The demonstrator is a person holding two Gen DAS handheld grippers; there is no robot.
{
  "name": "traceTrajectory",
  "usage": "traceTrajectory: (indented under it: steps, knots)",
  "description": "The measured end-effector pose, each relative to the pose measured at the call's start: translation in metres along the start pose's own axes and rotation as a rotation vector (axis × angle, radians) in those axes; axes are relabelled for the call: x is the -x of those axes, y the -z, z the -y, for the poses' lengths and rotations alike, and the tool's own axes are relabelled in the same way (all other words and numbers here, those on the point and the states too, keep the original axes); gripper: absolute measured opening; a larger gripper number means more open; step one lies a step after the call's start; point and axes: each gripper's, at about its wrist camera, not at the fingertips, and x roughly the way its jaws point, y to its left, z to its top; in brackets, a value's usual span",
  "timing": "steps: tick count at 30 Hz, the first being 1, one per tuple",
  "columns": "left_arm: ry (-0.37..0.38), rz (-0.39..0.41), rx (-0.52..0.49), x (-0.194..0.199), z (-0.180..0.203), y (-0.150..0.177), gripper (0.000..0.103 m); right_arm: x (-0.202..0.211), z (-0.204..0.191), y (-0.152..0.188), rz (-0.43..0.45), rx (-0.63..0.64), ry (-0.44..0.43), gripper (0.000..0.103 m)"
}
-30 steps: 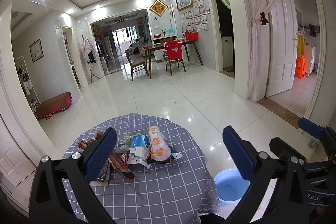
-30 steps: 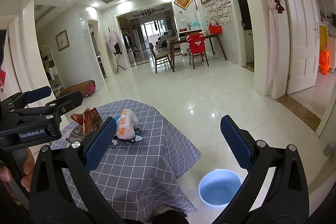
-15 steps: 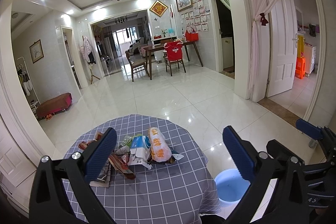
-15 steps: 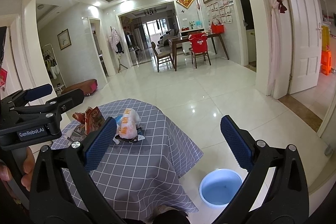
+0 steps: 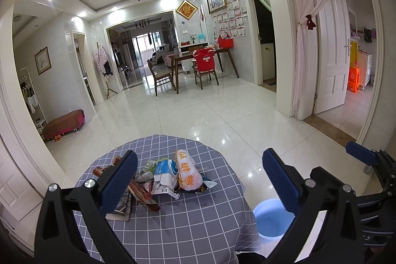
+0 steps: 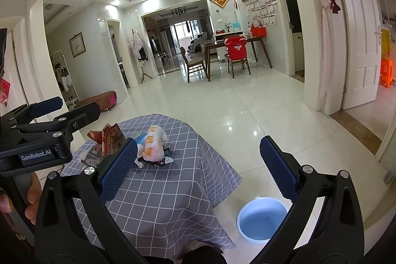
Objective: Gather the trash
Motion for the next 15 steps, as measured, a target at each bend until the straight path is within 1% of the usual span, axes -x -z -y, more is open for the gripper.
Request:
traceTrajectory:
  steps: [15]
  knots:
    - [-0.001,-0.006,0.003,-0.0023,-0.0018,0.0017,0.099,-0.0045,-0.0047,0.0007,-0.010,-0.005,-0.003,0.097]
